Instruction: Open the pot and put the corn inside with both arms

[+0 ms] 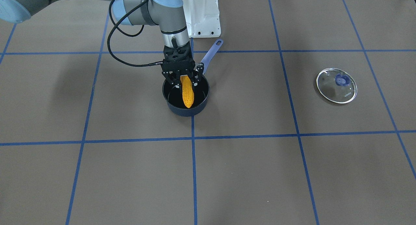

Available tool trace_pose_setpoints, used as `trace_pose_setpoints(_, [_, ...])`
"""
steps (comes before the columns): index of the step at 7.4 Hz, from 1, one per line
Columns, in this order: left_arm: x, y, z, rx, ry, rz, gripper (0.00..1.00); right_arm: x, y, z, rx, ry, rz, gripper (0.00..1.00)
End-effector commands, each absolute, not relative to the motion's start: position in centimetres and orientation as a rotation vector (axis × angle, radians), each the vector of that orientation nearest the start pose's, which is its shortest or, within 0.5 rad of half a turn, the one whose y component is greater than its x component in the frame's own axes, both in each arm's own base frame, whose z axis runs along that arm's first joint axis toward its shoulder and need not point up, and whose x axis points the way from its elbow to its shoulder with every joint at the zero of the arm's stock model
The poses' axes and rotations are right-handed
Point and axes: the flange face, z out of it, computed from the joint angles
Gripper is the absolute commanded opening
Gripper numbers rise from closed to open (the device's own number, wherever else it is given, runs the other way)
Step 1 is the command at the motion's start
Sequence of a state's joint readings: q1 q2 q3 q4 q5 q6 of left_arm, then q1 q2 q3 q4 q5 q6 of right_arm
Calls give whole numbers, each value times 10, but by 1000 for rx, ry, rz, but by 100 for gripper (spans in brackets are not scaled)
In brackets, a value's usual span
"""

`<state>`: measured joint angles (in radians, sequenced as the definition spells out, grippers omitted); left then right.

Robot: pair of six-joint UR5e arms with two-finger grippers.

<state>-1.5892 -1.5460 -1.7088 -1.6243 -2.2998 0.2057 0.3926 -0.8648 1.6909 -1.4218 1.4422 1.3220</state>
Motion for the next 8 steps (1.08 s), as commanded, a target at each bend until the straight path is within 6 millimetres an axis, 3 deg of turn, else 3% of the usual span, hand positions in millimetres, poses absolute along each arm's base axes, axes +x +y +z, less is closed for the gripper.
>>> trace_pose_setpoints(1, [-75,-488,601,238,719,240,98,-537,-437,168,408,-888,219,100])
trace_pose_setpoints(2, [-74,-488,599,242,727,243,98,-492,-485,173,378,-890,199,100])
trace_pose_setpoints(3, [-72,-487,595,246,766,241,98,-430,-538,193,328,-889,161,100])
trace_pose_setpoints(5, [-71,-485,597,224,803,198,98,-308,-630,269,288,-838,5,100])
trace_pose_setpoints(6, [-70,-471,610,197,801,190,98,-254,-658,311,272,-825,-60,100])
trace_pose_setpoints(7, [-69,-468,614,174,813,179,98,-197,-673,353,278,-804,-104,100])
trace_pose_setpoints(8, [-69,-440,647,99,813,149,98,-138,-681,395,257,-814,-121,100])
